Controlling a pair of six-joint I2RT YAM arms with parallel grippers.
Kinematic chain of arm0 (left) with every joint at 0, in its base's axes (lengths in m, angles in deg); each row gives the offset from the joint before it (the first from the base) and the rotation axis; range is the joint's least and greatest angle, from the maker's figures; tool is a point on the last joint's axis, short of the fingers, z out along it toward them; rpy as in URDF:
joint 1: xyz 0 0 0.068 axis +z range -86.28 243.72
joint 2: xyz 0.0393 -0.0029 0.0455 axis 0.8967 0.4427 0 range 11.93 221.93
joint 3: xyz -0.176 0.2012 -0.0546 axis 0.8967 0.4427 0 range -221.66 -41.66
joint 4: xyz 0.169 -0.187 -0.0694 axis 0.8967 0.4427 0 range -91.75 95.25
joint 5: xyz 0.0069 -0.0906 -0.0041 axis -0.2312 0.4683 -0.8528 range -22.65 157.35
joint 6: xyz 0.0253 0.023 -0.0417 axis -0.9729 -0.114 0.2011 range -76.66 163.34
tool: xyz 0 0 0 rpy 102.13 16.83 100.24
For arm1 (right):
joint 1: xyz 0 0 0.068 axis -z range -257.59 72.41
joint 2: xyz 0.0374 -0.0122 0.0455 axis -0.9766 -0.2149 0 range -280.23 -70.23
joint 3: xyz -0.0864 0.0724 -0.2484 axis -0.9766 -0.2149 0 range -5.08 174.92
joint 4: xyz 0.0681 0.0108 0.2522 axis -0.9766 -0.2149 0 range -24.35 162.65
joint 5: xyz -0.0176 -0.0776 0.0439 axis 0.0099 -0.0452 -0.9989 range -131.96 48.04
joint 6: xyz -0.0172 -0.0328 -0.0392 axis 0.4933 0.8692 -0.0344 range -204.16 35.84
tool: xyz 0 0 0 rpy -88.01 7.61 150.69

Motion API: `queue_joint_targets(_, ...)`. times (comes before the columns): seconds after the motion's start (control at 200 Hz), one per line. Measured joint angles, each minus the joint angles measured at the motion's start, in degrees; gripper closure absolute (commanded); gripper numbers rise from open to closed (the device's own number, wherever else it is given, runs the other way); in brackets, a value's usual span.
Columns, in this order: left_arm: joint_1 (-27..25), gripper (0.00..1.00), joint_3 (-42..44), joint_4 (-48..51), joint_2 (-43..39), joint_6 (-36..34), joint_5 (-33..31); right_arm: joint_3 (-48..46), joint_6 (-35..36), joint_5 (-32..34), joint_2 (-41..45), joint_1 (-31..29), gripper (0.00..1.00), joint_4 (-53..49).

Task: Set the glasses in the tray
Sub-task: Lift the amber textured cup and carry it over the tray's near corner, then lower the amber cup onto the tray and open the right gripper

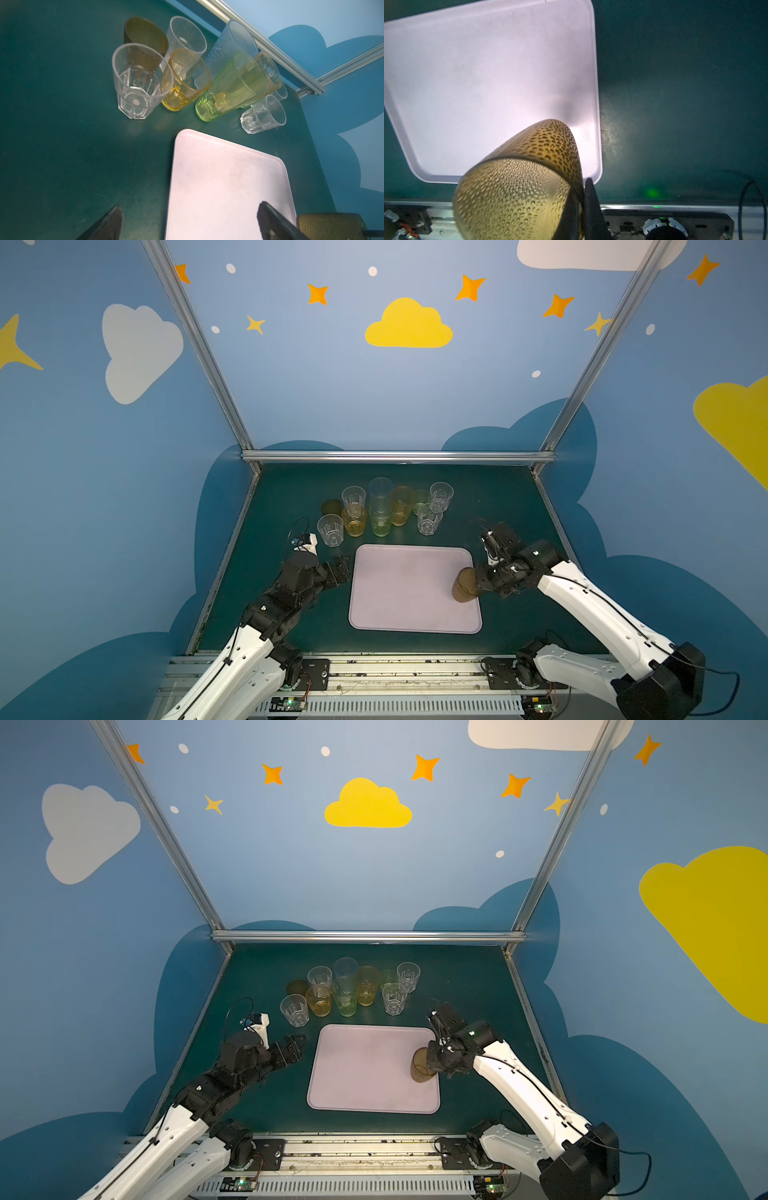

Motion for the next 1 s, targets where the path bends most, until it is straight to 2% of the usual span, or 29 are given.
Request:
queue_joint_targets(0.225,-0.46,0.0,-0.07,0.02,0.02,0.72,0.5,-4.52,-5.33,1.53,4.7,-4.28,1.0,-3.15)
queue_joint_targets(0.656,-0.94,0.0,-0.07,0.02,-0.96,2.25,1.33,-8.44,-10.45,2.12,3.74,-8.04,1.0,-0.87)
queue_joint_targets(0.711,-1.03,0.0,-0.04,0.02,-1.03,2.64,1.73,-8.83,-10.67,1.92,3.48,-8.11,0.91,-0.17)
queue_joint_targets(0.741,-1.05,0.0,-0.04,0.02,-1.07,2.71,1.79,-8.85,-10.82,1.73,3.39,-8.11,0.79,0.31)
queue_joint_targets(0.806,-1.09,0.0,-0.04,0.04,-1.2,2.86,1.81,-8.92,-11.23,1.31,3.08,-8.13,0.68,1.09)
queue_joint_targets(0.861,-1.09,0.0,-0.07,0.04,-1.33,2.91,1.79,-8.92,-10.97,1.01,2.73,-8.22,0.54,1.51)
queue_joint_targets(0.926,-1.11,0.0,-0.07,0.17,-1.4,2.97,1.77,-8.92,-11.13,1.03,2.64,-8.26,0.45,1.81)
queue_joint_targets(0.996,-1.16,0.0,-0.07,0.55,-1.44,3.04,1.77,-8.74,-10.91,1.2,2.69,-8.26,0.29,1.77)
